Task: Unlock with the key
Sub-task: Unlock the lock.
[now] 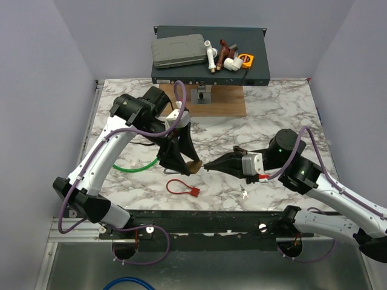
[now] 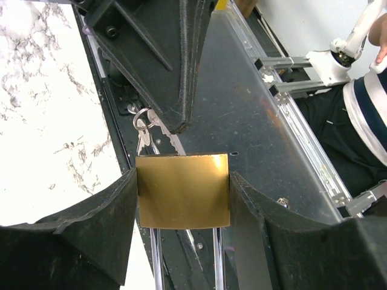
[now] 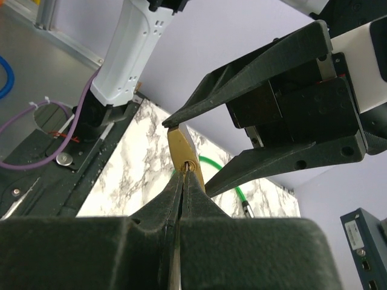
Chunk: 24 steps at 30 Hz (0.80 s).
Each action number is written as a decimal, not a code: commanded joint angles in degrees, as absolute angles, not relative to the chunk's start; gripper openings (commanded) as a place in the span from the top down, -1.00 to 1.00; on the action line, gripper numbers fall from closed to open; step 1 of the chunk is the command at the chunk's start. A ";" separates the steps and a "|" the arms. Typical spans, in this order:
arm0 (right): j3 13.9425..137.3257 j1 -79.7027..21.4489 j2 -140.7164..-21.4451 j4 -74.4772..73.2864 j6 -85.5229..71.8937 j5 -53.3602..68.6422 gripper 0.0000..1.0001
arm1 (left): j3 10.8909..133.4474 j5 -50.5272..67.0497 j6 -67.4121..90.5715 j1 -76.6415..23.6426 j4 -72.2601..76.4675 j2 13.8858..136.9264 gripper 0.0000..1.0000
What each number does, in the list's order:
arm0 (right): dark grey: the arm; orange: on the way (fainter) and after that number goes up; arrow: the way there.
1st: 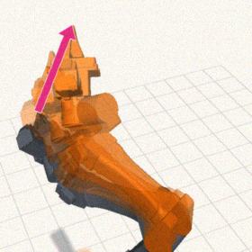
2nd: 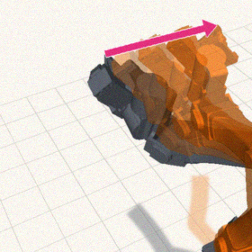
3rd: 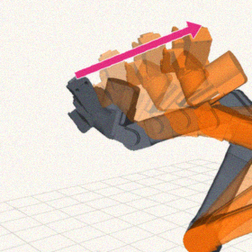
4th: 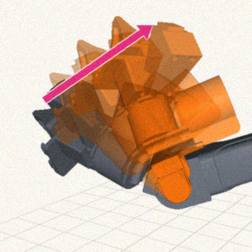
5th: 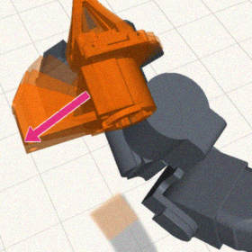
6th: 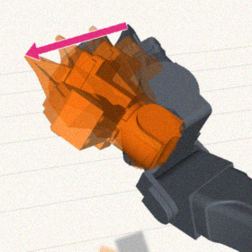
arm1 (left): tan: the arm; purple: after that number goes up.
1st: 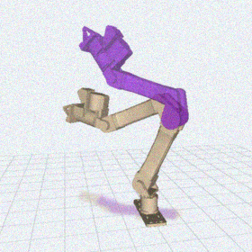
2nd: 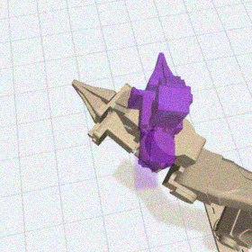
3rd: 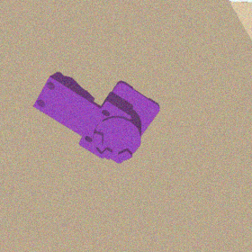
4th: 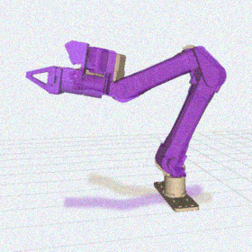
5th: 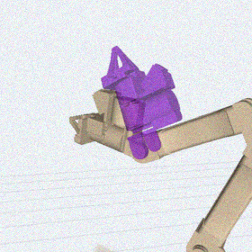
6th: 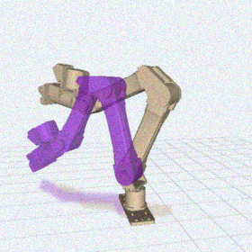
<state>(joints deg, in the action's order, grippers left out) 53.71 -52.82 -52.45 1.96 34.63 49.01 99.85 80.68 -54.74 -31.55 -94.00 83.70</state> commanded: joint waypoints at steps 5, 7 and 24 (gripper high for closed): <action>56.66 -53.35 -55.12 -10.58 38.82 46.94 0.99 | 102.30 91.28 -54.84 -30.52 -92.54 86.54 1.00; 57.50 -53.42 -55.49 -11.91 39.97 46.13 0.99 | 101.99 91.02 -54.42 -30.50 -92.46 86.87 1.00; 65.00 -53.41 -60.31 -19.51 41.62 46.68 0.99 | 100.57 90.43 -53.43 -30.50 -92.55 88.33 1.00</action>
